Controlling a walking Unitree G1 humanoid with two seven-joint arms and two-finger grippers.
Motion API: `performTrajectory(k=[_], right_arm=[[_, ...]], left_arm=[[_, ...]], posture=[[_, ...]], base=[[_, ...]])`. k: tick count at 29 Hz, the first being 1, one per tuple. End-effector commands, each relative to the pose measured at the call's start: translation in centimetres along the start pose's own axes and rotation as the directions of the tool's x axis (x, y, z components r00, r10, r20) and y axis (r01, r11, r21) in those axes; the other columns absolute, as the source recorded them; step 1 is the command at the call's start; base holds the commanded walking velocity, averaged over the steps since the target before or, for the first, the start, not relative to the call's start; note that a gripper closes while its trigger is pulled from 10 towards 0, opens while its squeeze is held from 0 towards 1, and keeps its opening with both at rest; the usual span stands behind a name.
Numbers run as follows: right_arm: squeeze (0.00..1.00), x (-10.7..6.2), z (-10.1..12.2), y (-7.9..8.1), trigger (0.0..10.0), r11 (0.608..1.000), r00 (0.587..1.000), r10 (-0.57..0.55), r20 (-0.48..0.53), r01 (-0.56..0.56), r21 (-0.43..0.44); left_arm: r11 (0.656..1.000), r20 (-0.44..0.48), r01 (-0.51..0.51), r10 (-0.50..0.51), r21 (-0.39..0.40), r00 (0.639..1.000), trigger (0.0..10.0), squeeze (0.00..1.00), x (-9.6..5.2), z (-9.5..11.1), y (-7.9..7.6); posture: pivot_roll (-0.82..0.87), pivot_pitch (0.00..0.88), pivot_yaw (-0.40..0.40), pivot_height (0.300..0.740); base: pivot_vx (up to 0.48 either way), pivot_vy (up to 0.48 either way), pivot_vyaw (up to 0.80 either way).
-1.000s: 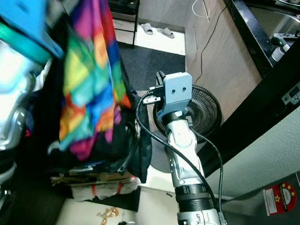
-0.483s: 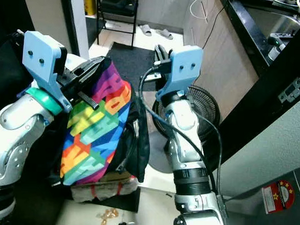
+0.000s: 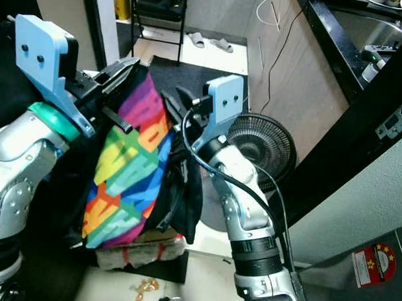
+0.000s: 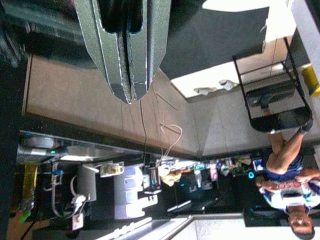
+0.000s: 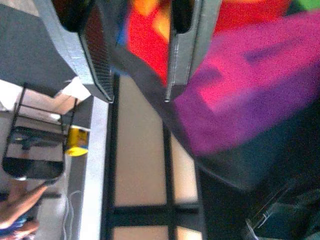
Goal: Clothes washing
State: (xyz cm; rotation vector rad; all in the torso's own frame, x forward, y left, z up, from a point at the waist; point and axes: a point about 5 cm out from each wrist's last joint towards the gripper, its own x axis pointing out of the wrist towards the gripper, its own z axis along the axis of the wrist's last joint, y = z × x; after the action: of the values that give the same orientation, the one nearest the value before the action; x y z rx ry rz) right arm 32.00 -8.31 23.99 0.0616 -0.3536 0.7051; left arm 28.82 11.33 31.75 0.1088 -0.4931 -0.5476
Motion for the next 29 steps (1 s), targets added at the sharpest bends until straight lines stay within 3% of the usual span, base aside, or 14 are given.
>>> performTrajectory(k=[1, 6, 8, 13, 14, 22, 26, 29], right_arm=[[1.0, -0.3, -0.1, 0.5, 10.0, 0.999, 0.998, 0.051, -0.021, -0.051, -0.004], [1.0, -1.2, -0.3, 0.4, 10.0, 0.993, 0.991, 0.108, -0.073, -0.111, -0.04], [1.0, -2.7, -1.3, 0.5, 10.0, 0.977, 0.968, 0.202, -0.15, -0.209, -0.03], [1.0, -3.0, -1.7, 0.5, 10.0, 0.978, 0.963, 0.205, -0.174, -0.21, -0.012], [0.0, -3.0, -2.0, 0.4, 10.0, 0.979, 0.963, 0.197, -0.182, -0.201, -0.008], [0.0, -2.1, -3.4, 0.3, 10.0, 0.983, 0.963, 0.183, -0.198, -0.18, 0.033], [0.0, -0.5, -4.3, 2.0, 10.0, 0.966, 0.946, 0.259, -0.194, -0.249, 0.073], [0.0, 0.6, -4.6, 2.2, 10.0, 0.97, 0.951, 0.241, -0.192, -0.23, 0.08]], left_arm=[[1.0, 0.012, 0.016, -0.016, -0.001, 1.0, 10.0, 0.0, 0.0, 0.4, -0.3], [1.0, 0.009, 0.016, -0.016, -0.005, 1.0, 10.0, 0.0, 0.1, 0.4, -0.3], [1.0, 0.006, 0.012, -0.012, -0.009, 1.0, 10.0, 0.0, 0.1, 0.4, -0.3], [1.0, 0.005, 0.012, -0.012, -0.01, 1.0, 10.0, 0.0, 0.2, 0.4, -0.2], [1.0, 0.006, 0.011, -0.011, -0.01, 1.0, 10.0, 0.0, 0.2, 0.5, -0.2], [1.0, -0.011, -0.017, 0.017, -0.009, 1.0, 10.0, 0.0, 0.2, 0.1, 0.3], [0.999, -0.028, -0.041, 0.041, -0.007, 0.999, 10.0, 0.0, 0.1, -0.4, 0.7], [0.998, -0.04, -0.054, 0.054, -0.008, 0.998, 10.0, 0.0, -0.1, -0.7, 0.9]], posture=[[0.02, 0.056, -0.037, 0.74], [0.02, 0.053, -0.036, 0.74], [0.02, 0.052, -0.036, 0.74], [0.02, 0.047, -0.036, 0.74], [0.02, 0.047, -0.036, 0.74], [0.03, 0.047, -0.037, 0.74], [0.04, 0.057, -0.045, 0.74], [0.04, 0.061, -0.045, 0.74]], base=[[0.0, 0.0, 0.0], [0.0, 0.0, 0.0], [0.0, 0.0, 0.0], [0.0, 0.0, 0.0], [0.0, 0.0, 0.0], [0.0, 0.0, 0.0], [0.0, 0.0, 0.0], [0.0, 0.0, 0.0]])
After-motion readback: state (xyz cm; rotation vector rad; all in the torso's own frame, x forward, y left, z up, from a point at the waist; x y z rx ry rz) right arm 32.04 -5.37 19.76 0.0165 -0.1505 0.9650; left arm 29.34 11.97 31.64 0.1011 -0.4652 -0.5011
